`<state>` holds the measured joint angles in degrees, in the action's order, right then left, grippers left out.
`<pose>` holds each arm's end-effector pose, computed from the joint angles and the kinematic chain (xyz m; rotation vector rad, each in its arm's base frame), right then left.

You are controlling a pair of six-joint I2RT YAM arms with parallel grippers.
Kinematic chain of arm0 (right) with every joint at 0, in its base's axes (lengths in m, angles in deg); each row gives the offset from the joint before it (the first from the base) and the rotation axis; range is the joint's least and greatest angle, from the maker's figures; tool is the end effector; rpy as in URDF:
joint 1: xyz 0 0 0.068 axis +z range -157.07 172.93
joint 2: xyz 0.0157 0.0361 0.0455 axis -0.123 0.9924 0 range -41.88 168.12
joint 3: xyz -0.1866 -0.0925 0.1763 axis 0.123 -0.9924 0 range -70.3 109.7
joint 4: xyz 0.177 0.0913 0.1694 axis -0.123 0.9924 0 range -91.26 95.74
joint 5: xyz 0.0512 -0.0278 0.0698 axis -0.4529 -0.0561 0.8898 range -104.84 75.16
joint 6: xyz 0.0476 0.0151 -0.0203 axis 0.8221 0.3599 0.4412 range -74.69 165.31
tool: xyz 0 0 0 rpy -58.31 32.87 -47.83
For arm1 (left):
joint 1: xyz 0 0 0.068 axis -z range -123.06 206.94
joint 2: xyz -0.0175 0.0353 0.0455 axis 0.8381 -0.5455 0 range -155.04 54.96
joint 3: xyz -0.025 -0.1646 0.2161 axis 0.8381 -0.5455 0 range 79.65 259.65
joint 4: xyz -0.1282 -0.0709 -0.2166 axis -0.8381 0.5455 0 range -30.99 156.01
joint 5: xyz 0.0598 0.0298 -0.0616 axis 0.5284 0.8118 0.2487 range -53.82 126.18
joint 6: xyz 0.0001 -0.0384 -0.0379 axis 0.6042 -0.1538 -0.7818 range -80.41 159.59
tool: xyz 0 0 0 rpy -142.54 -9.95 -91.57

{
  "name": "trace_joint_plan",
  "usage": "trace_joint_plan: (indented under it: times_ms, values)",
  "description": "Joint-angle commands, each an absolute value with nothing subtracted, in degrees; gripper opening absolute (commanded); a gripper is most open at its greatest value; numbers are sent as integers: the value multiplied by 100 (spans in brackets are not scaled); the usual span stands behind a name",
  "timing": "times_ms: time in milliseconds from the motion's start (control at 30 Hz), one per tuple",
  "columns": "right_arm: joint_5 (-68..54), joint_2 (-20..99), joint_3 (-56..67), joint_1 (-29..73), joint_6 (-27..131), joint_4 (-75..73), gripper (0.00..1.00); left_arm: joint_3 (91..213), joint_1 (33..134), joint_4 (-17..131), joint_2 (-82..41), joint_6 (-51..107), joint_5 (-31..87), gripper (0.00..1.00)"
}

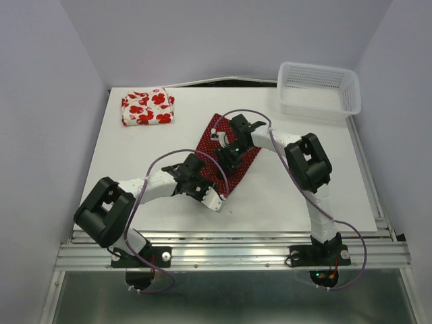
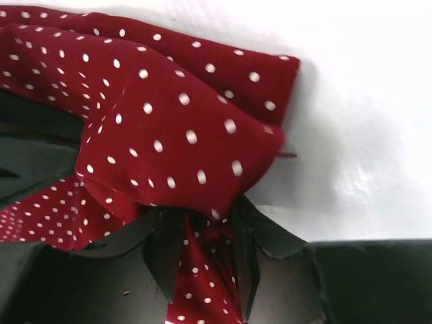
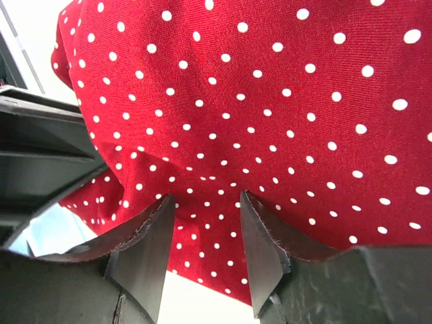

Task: Fold and stack the skirts
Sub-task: Fold the skirt

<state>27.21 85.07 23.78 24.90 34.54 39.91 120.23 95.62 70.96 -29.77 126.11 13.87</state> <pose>0.3647 0.2557 0.1454 -1.1582 2.5479 1.1278 0.2046 -0.1812 0.1600 2.2400 0.9956 -0.1388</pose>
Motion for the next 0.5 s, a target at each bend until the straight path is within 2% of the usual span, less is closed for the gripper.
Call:
trace_joint_plan:
  times_ms: [0, 33, 100, 200, 300, 467]
  values:
    - [1935, 8890, 2339, 2510, 3177, 4295, 50, 11921, 9588, 7307, -3416, 12748, 1622, 45]
    - [1927, 8898, 2348, 2510, 3177, 4304, 50, 11929, 9596, 7316, -3469, 12774, 1614, 44]
    - [1935, 8907, 2366, 2510, 3151, 4321, 49, 11956, 9588, 7351, -3487, 12801, 1544, 33]
    - [1927, 8907, 2374, 2510, 3133, 4339, 49, 12166, 9596, 7552, -3531, 12819, 1316, 1]
    - [1865, 8829, 2392, 2510, 3116, 4339, 50, 12307, 9614, 7973, -3487, 12757, 1350, 0]
    - [1786, 8539, 2680, 2441, 3168, 4348, 54, 12351, 9614, 9044, -2681, 12696, 1280, 0]
